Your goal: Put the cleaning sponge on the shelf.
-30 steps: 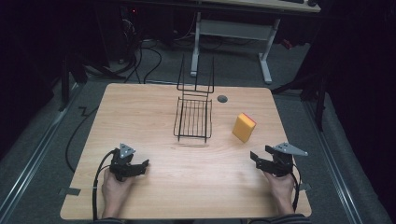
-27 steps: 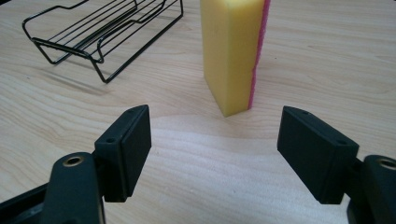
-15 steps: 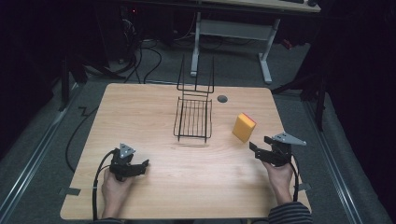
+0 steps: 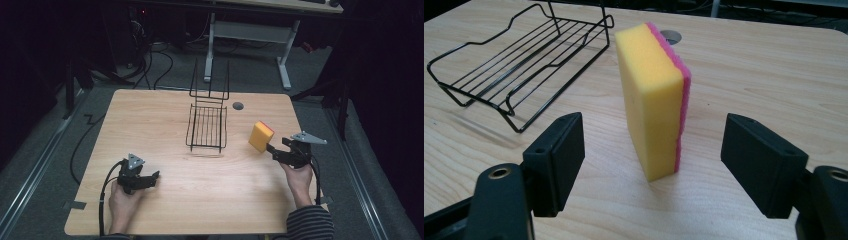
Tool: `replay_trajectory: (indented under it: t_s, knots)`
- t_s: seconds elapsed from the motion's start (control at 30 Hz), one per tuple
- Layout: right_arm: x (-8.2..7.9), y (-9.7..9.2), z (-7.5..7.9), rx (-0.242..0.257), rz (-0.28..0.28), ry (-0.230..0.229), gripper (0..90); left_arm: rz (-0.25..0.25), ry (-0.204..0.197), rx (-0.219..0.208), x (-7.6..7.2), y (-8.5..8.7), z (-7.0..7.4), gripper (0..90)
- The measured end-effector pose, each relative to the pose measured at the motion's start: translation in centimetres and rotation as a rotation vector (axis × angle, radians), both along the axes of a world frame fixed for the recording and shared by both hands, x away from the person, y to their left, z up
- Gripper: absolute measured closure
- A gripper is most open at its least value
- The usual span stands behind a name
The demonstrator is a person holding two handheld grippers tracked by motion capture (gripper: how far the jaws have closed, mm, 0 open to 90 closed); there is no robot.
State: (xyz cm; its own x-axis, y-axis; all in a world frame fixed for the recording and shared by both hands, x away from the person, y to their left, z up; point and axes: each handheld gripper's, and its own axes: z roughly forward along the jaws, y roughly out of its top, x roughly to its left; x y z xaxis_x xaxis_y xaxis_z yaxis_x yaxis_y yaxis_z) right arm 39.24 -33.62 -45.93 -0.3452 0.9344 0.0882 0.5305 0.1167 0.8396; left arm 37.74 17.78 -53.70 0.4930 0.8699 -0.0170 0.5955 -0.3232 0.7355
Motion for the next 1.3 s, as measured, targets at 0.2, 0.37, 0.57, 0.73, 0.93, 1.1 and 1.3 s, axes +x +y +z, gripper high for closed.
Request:
replay_trajectory:
  t_s: [0.2, 0.37, 0.57, 0.73, 0.93, 1.1, 1.3]
  knots:
    - [1.6, 0.6, 0.3, -0.018, 0.007, 0.018, 26.1, 0.000, 0.000, 0.000, 0.0, 0.0, 0.0, 20.7]
    - [2.3, 0.7, 0.0, -0.011, 0.000, 0.013, 26.6, 0.000, 0.000, 0.000, 0.0, 0.0, 0.0, 20.6]
    - [3.1, 0.4, -0.8, -0.011, -0.006, 0.026, 26.6, 0.000, 0.000, 0.001, 0.0, 0.0, 0.0, 20.6]
    - [3.6, 0.5, -1.4, -0.008, 0.007, 0.030, 27.3, 0.000, 0.000, 0.001, 0.0, 0.0, 0.0, 20.6]
    - [4.2, 0.8, -2.3, -0.004, 0.015, 0.030, 29.7, 0.000, 0.000, 0.001, 0.0, 0.0, 0.0, 20.6]
    - [4.7, 1.0, -3.1, 0.003, 0.018, 0.046, 32.5, -0.001, 0.000, 0.001, 0.0, 0.0, 0.0, 20.6]
    - [5.1, 0.9, -3.7, 0.016, 0.026, 0.052, 37.7, 0.000, 0.000, 0.001, 0.0, 0.0, 0.0, 20.6]
